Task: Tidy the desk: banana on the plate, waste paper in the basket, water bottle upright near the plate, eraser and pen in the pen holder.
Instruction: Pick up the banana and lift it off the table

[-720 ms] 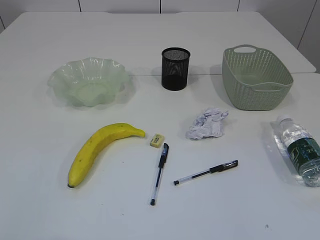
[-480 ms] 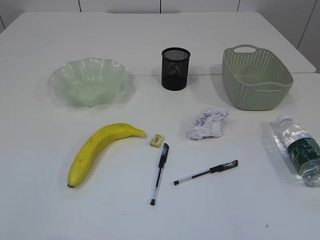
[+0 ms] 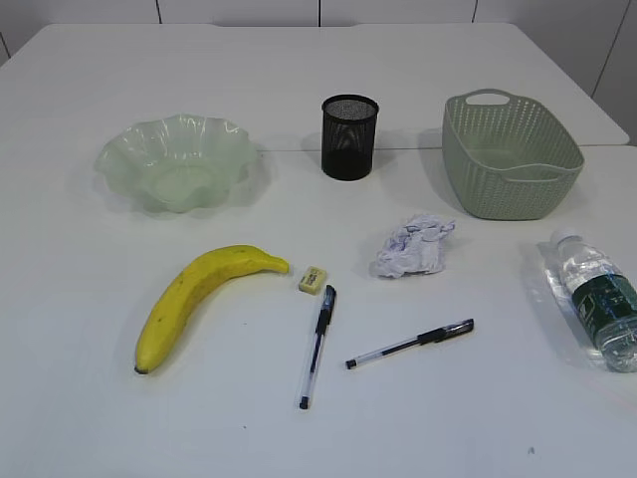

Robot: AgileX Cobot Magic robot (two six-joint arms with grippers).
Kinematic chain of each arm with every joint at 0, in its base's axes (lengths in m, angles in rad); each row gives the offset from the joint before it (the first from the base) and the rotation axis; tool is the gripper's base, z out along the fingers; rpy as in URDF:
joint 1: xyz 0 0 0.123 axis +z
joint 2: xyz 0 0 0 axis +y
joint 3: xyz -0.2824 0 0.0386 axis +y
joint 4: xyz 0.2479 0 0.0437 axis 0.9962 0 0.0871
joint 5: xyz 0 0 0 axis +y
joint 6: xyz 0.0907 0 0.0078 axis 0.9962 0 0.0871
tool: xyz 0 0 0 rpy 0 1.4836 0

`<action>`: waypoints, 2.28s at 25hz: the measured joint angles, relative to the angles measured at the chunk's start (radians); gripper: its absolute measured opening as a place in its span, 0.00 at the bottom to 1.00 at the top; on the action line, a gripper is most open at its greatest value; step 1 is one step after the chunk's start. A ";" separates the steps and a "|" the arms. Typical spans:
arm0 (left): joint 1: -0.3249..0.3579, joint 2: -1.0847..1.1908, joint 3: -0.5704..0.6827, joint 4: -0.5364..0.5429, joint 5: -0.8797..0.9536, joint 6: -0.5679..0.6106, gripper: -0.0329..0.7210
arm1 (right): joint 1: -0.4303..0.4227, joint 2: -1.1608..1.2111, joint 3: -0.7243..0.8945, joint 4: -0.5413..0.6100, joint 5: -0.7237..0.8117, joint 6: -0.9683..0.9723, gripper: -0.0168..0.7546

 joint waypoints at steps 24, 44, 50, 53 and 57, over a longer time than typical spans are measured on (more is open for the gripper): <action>0.000 0.000 0.000 -0.047 -0.013 0.000 0.02 | 0.000 0.000 0.000 0.030 0.000 0.000 0.01; 0.000 0.284 -0.092 -0.049 -0.023 0.007 0.06 | 0.000 0.046 0.000 0.038 -0.002 0.021 0.03; -0.018 0.516 -0.257 -0.023 -0.100 0.011 0.27 | 0.000 0.186 -0.015 0.027 -0.055 0.023 0.21; -0.046 0.657 -0.335 -0.017 -0.125 0.013 0.45 | 0.000 0.265 -0.050 -0.003 -0.129 0.023 0.29; -0.078 0.857 -0.462 -0.018 -0.120 0.013 0.59 | 0.000 0.376 -0.126 -0.031 -0.162 0.033 0.32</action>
